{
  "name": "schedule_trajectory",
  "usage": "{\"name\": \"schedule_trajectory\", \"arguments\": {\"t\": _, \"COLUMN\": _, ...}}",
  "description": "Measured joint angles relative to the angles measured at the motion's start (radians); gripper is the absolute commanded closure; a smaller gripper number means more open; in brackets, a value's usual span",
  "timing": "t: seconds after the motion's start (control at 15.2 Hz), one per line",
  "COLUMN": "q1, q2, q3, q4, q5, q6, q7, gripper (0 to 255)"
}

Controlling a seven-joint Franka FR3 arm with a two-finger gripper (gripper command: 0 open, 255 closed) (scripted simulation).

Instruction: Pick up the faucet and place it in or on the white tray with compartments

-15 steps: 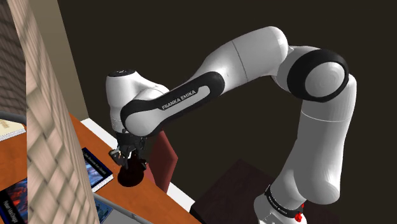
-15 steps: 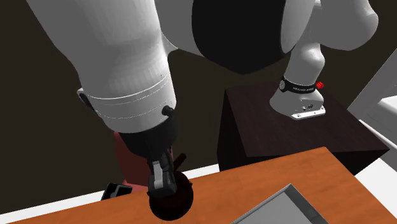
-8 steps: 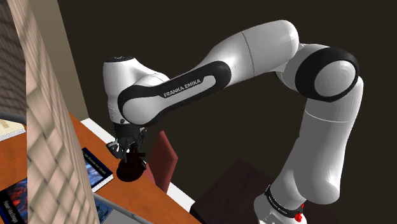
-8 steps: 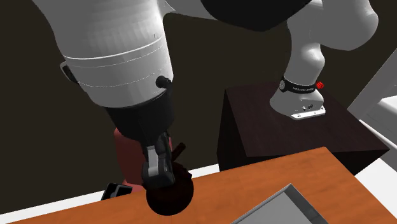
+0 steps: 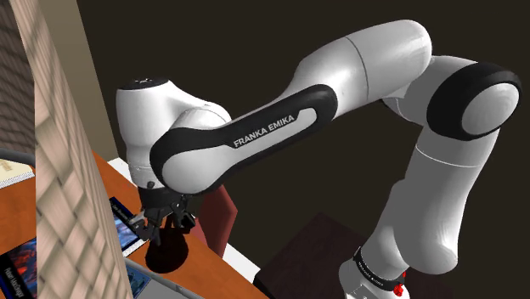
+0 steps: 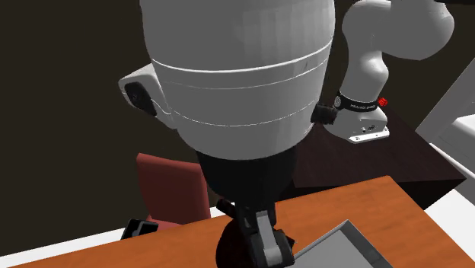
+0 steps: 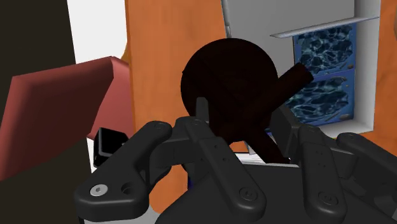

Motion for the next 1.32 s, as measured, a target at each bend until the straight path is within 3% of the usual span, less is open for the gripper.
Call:
{"name": "schedule_trajectory", "arguments": {"t": 0.59, "q1": 0.119, "q2": -0.016, "q3": 0.075, "q4": 0.015, "q5": -0.001, "q6": -0.021, "q7": 0.195, "gripper": 255}}
{"name": "schedule_trajectory", "arguments": {"t": 1.32, "q1": 0.144, "q2": 0.044, "q3": 0.067, "q4": -0.048, "q5": -0.037, "q6": 0.099, "q7": 0.23, "gripper": 255}}
